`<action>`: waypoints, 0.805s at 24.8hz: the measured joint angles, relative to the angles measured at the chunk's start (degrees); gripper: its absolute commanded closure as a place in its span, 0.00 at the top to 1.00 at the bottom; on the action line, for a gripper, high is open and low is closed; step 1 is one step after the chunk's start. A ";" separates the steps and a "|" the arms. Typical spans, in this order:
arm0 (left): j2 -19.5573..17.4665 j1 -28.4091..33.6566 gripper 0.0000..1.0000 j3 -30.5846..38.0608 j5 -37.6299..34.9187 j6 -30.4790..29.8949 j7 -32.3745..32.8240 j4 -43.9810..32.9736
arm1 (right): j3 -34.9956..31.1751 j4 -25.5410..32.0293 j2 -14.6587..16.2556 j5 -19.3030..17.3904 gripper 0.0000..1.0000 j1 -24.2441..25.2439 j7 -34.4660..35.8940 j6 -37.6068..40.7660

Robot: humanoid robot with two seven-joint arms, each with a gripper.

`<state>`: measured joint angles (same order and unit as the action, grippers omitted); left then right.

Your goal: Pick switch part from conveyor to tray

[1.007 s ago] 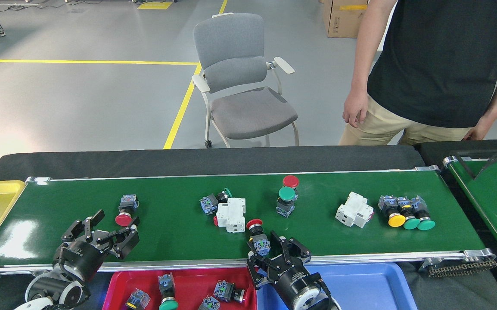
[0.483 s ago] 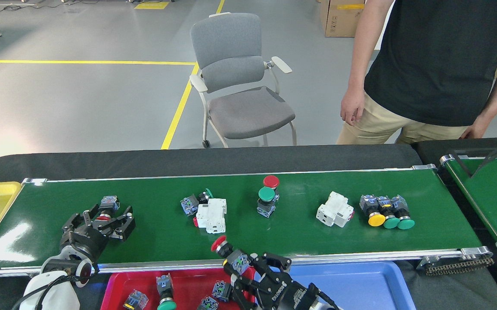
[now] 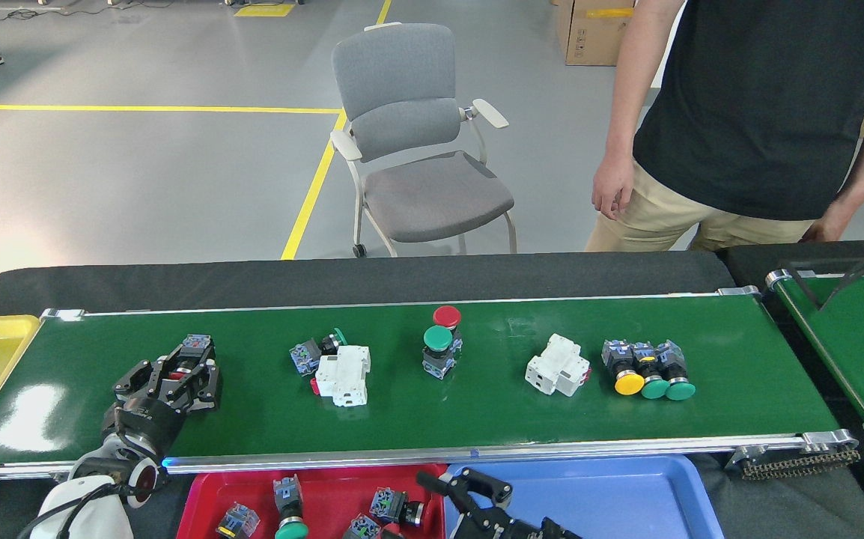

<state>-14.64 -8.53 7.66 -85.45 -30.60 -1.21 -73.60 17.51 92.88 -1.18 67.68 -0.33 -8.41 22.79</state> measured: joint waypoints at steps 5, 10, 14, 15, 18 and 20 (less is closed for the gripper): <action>0.21 19.21 0.35 3.21 0.94 -12.04 0.33 -19.94 | -4.67 0.18 1.84 0.28 0.99 0.45 2.14 -15.97; 2.10 24.49 1.00 3.74 0.96 -13.99 0.48 -26.78 | -6.23 5.18 6.73 0.28 0.99 11.31 6.66 -19.64; 3.47 24.51 1.00 4.20 0.96 -14.19 0.58 -26.82 | -6.28 7.26 8.07 0.28 0.99 14.43 8.73 -20.04; 3.75 24.58 1.00 5.16 0.97 -14.19 0.61 -26.79 | -6.28 7.26 8.05 0.34 0.99 14.28 8.77 -20.20; 9.22 24.16 1.00 10.48 0.96 -14.15 0.54 -26.19 | -5.73 6.18 7.29 2.76 0.99 10.98 8.99 -20.50; 11.90 23.24 1.00 13.06 0.84 -10.32 0.53 -24.97 | -3.94 3.28 4.28 5.45 0.99 6.94 7.31 -20.59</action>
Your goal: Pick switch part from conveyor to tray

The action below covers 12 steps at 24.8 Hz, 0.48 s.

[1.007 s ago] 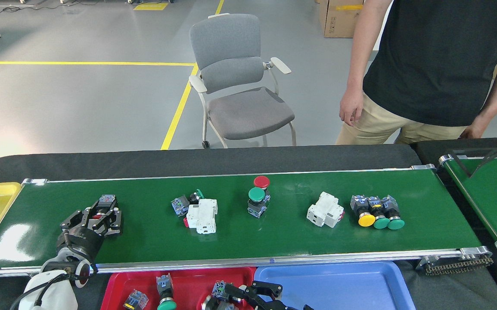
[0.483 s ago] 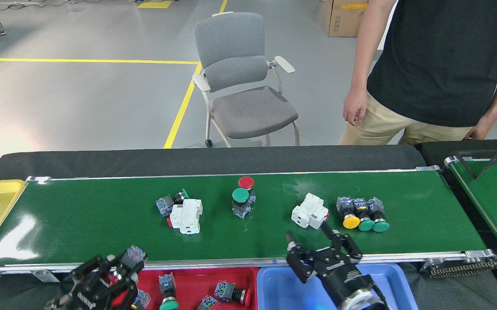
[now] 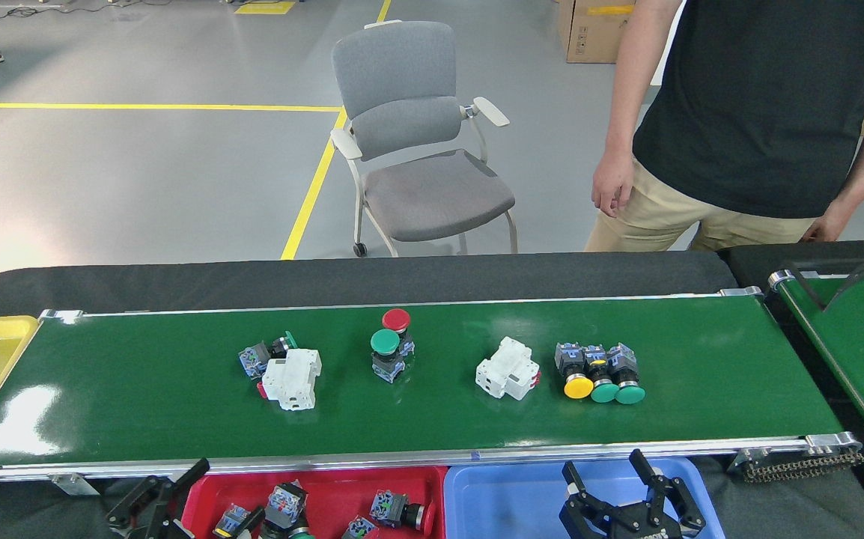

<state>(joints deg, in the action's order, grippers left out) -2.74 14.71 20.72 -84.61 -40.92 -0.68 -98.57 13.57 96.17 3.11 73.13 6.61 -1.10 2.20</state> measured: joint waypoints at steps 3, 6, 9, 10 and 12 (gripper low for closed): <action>-0.72 -0.29 1.00 2.50 0.00 5.75 -0.03 3.88 | 2.72 -7.31 -4.24 3.28 0.99 -6.68 -2.16 0.00; -2.71 -0.28 1.00 3.71 0.01 7.91 -0.09 5.81 | 4.20 -13.41 -6.47 4.28 0.99 -12.33 -2.90 -0.01; -2.73 -0.80 1.00 3.40 0.01 8.55 -0.16 5.78 | 4.97 -19.56 -8.34 4.85 0.99 -17.51 -3.07 -0.16; -2.73 -1.29 1.00 3.19 0.00 8.59 0.23 5.72 | 5.35 -21.57 -8.94 5.11 0.99 -18.95 -3.09 -0.18; -2.71 -3.25 1.00 2.33 -0.01 8.65 2.21 5.68 | 6.27 -24.72 -9.48 5.50 0.99 -21.17 -3.11 -0.20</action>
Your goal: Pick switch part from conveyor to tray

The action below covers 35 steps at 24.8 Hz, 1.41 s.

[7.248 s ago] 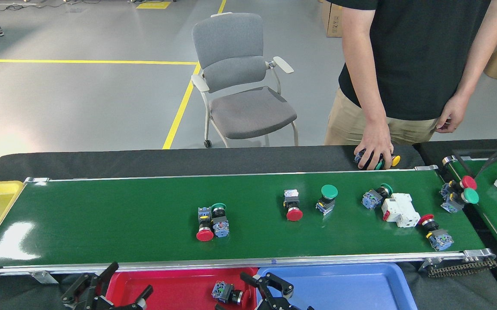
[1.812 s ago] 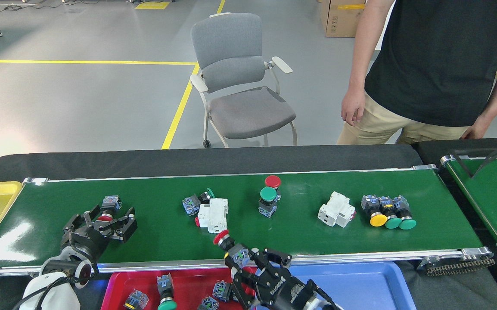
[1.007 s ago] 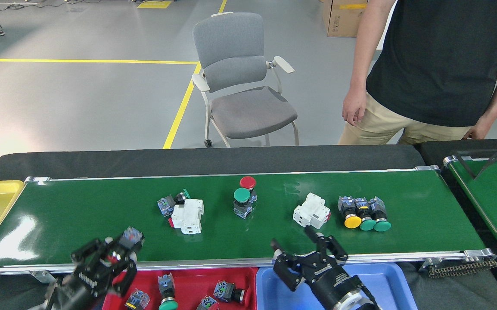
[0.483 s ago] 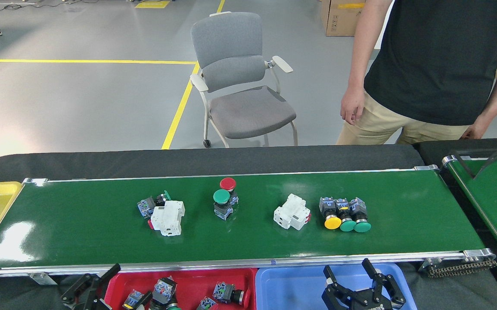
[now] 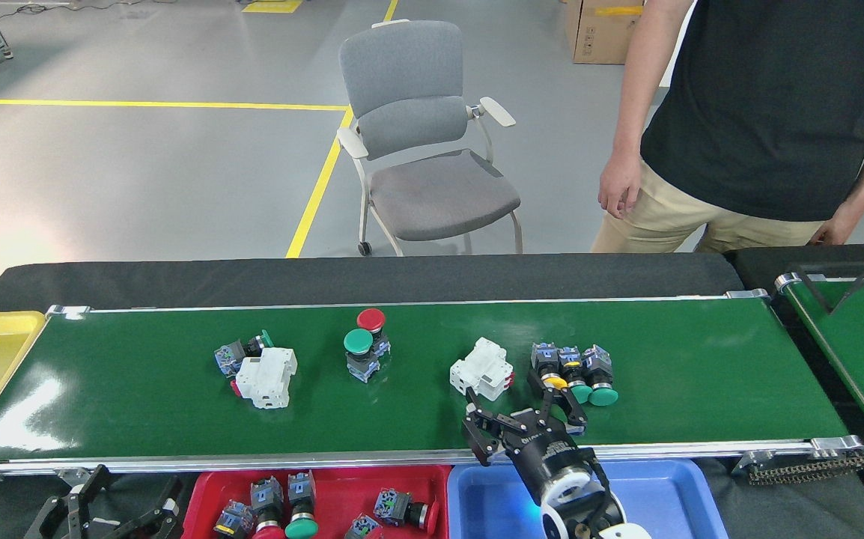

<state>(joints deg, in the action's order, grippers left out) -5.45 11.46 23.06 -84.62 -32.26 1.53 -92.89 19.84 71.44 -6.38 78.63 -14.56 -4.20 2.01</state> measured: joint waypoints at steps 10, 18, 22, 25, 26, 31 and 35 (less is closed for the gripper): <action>1.18 -11.41 1.00 -11.03 -0.09 8.90 12.43 3.77 | 4.31 -8.59 -1.15 -0.22 0.35 -6.19 -0.26 0.43; 0.75 -19.96 1.00 -11.73 -3.23 13.10 12.88 14.77 | 5.32 -12.23 -1.62 -2.02 0.08 -8.22 0.43 4.83; -0.78 -24.65 0.99 -11.74 -3.55 16.58 13.01 21.48 | 5.34 -12.26 -1.62 -2.62 0.07 -8.39 0.48 6.36; -1.82 -27.93 0.85 -11.77 -3.74 19.06 13.03 26.49 | 5.34 -12.26 -1.62 -3.17 0.07 -8.39 0.60 6.87; -2.04 -28.98 0.70 -11.77 -4.03 19.67 12.92 27.98 | 5.34 -12.23 -1.61 -3.32 0.07 -8.39 0.62 6.95; -2.93 -29.83 0.08 -11.78 -3.94 20.20 7.79 31.64 | 5.24 -5.51 -0.54 -6.07 0.07 -7.53 0.82 8.85; -4.37 -28.85 0.06 -11.78 -3.94 19.74 3.31 32.03 | 5.03 7.73 8.11 -11.82 0.07 -2.26 -1.21 11.95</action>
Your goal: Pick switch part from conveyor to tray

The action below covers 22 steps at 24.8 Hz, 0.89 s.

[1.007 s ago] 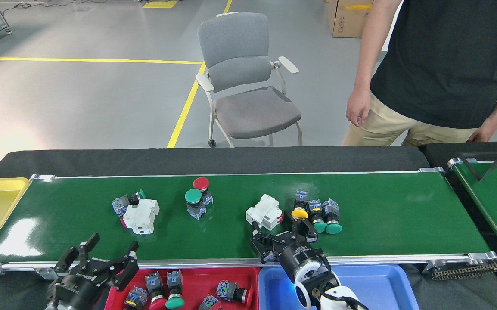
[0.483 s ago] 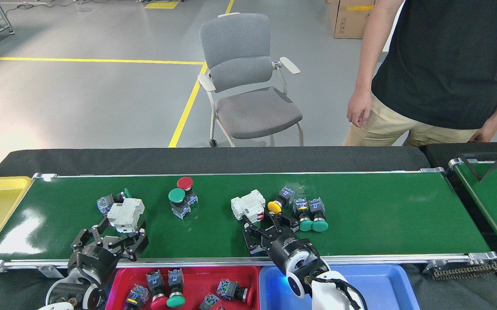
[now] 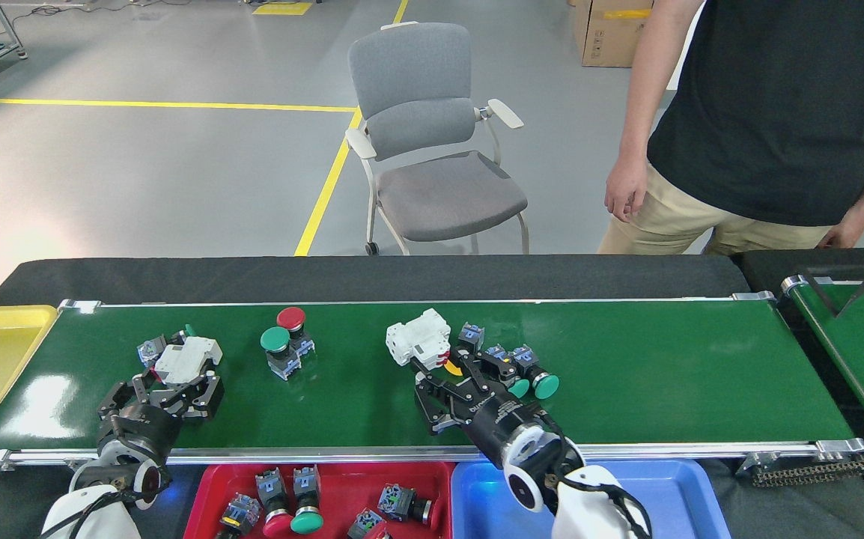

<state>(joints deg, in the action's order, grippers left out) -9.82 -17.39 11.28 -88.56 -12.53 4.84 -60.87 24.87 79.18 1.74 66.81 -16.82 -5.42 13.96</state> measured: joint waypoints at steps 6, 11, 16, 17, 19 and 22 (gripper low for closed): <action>-2.50 3.24 0.06 0.62 1.66 -2.84 -1.25 -4.84 | -7.22 19.12 16.22 -8.94 0.07 16.21 -0.97 8.16; -4.22 15.34 0.07 1.78 5.62 -12.69 -1.43 -19.24 | -26.17 21.13 17.21 -9.98 0.08 30.86 -1.00 25.08; -3.31 24.31 0.08 1.31 7.85 -24.24 -1.52 -31.51 | -39.36 19.62 14.57 -10.13 0.23 38.43 -1.00 30.00; -2.81 25.87 0.08 0.96 8.55 -26.08 -1.60 -33.38 | -40.47 19.14 14.09 -10.13 0.41 38.60 -1.00 30.10; -0.29 27.07 0.08 -1.63 8.81 -29.44 -1.60 -36.41 | -41.37 18.14 13.57 -10.11 1.00 38.66 -1.40 30.11; 2.95 26.89 0.08 -9.19 8.32 -31.43 -0.96 -39.71 | -41.43 17.46 11.13 -10.02 1.00 38.79 -2.93 30.12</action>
<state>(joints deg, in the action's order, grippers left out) -6.87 9.50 2.09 -80.24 -43.96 3.87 -100.58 -16.55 96.63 12.87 56.80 21.96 -8.35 44.07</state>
